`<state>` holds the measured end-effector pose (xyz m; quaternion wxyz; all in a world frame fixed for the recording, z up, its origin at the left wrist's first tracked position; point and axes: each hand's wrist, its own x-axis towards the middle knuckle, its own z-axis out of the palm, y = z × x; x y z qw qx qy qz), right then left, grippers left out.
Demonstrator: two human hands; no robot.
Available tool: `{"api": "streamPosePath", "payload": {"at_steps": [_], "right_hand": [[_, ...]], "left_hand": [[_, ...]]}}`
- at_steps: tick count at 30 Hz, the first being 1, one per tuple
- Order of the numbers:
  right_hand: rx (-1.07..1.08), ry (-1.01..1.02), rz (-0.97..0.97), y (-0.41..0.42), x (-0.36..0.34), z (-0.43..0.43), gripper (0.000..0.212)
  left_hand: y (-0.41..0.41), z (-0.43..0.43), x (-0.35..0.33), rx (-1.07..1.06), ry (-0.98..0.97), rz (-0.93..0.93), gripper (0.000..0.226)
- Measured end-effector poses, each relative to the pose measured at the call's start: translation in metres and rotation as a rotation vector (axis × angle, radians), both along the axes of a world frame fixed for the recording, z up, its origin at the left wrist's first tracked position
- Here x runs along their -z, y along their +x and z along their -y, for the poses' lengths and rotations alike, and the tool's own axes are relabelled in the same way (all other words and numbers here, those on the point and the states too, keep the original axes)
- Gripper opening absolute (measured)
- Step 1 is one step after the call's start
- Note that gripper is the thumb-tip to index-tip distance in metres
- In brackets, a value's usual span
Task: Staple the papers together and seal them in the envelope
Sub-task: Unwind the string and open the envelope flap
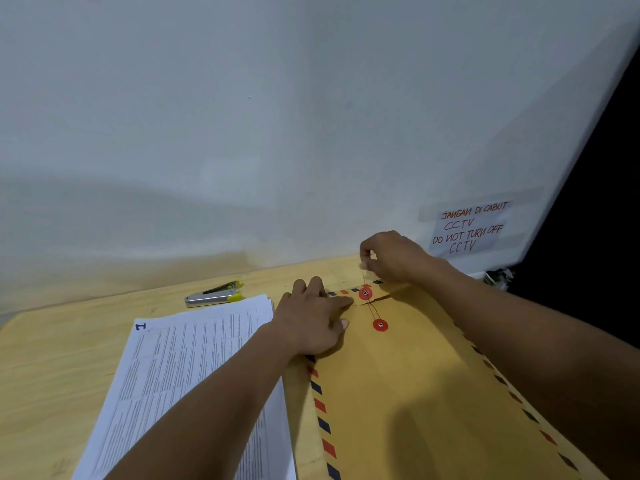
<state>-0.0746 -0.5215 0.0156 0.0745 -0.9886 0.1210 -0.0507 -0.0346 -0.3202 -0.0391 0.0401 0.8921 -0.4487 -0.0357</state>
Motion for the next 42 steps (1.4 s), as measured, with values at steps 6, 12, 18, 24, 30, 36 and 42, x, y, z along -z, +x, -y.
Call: {"api": "streamPosePath", "payload": {"at_steps": [6,12,18,24,30,36,42], "right_hand": [[-0.204,0.439,0.046,-0.001,0.016,-0.022,0.011],[-0.067,0.417,0.193,-0.024,0.028,-0.02,0.014],[0.074,0.532,0.209,-0.006,0.027,-0.018,0.014],[-0.062,0.752,0.098,-0.001,0.021,-0.036,0.014],[-0.079,1.047,-0.061,-0.042,0.011,-0.044,0.017],[0.078,0.407,-0.079,-0.075,0.018,-0.02,0.01],[-0.006,-0.131,-0.078,-0.042,-0.001,-0.009,0.036]], "left_hand": [[0.01,0.0,0.008,-0.042,-0.032,-0.082,0.057],[0.006,0.0,0.008,-0.037,-0.009,-0.108,0.057],[0.0,-0.005,0.008,-0.017,-0.047,-0.141,0.053],[0.002,-0.005,0.007,-0.042,-0.037,-0.159,0.056],[0.008,-0.007,0.004,-0.052,-0.007,-0.171,0.057],[0.003,-0.009,0.005,-0.048,-0.07,-0.188,0.053],[-0.004,-0.016,0.01,0.027,-0.209,-0.074,0.031]]}}
